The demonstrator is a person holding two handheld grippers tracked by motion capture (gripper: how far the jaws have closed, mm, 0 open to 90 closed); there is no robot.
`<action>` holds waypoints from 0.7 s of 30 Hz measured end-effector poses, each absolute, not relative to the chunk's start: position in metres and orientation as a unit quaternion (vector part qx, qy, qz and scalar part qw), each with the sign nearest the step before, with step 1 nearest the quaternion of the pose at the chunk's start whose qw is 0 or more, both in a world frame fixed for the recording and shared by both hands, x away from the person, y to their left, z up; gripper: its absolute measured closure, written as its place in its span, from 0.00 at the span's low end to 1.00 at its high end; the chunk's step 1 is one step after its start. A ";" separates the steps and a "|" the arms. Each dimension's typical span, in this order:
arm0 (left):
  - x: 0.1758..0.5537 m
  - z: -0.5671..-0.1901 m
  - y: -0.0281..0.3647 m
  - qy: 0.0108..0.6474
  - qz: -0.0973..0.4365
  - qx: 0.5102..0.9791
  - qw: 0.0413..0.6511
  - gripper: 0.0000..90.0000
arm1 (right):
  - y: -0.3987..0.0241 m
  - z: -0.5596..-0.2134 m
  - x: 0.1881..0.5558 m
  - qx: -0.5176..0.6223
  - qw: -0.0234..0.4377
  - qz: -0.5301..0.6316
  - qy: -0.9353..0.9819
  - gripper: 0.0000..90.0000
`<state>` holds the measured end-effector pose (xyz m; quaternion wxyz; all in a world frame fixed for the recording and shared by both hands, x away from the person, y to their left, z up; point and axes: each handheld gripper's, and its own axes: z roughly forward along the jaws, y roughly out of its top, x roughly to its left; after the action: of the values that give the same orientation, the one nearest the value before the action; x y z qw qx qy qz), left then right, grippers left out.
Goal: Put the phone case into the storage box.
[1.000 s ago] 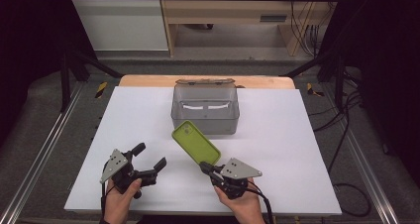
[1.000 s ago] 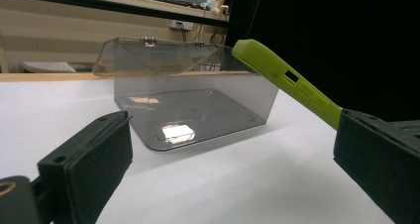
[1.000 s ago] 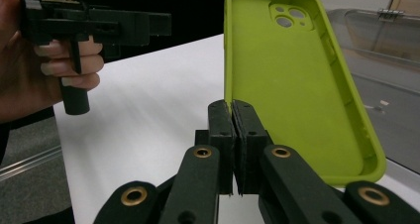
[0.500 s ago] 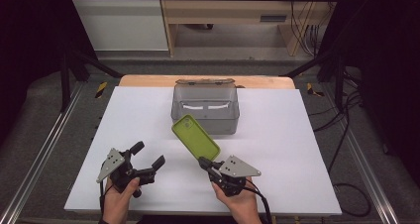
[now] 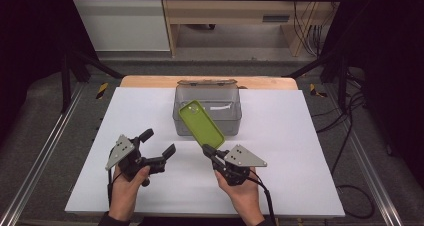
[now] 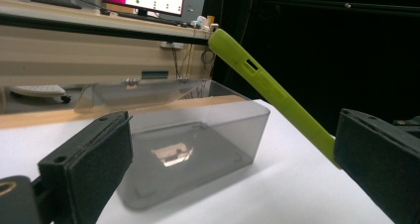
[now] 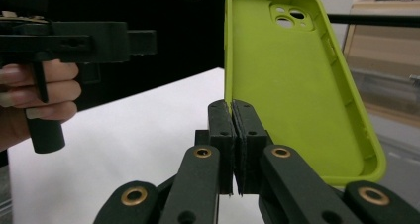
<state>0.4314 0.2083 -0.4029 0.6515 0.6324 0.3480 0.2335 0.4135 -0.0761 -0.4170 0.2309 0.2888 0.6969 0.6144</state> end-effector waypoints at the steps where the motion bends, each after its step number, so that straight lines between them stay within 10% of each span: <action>1: 0.436 -0.400 0.206 0.349 0.233 0.629 0.655 0.02 | -0.076 -0.415 0.415 0.289 0.234 0.615 0.695 0.98; 21: 0.425 -0.410 0.196 0.381 0.194 0.606 0.671 0.06 | -0.061 -0.427 0.410 0.288 0.227 0.611 0.702 0.98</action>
<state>0.4253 0.1965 -0.4099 0.6709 0.6056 0.3812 0.1944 0.4097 -0.0611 -0.4271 0.2269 0.2876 0.7015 0.6113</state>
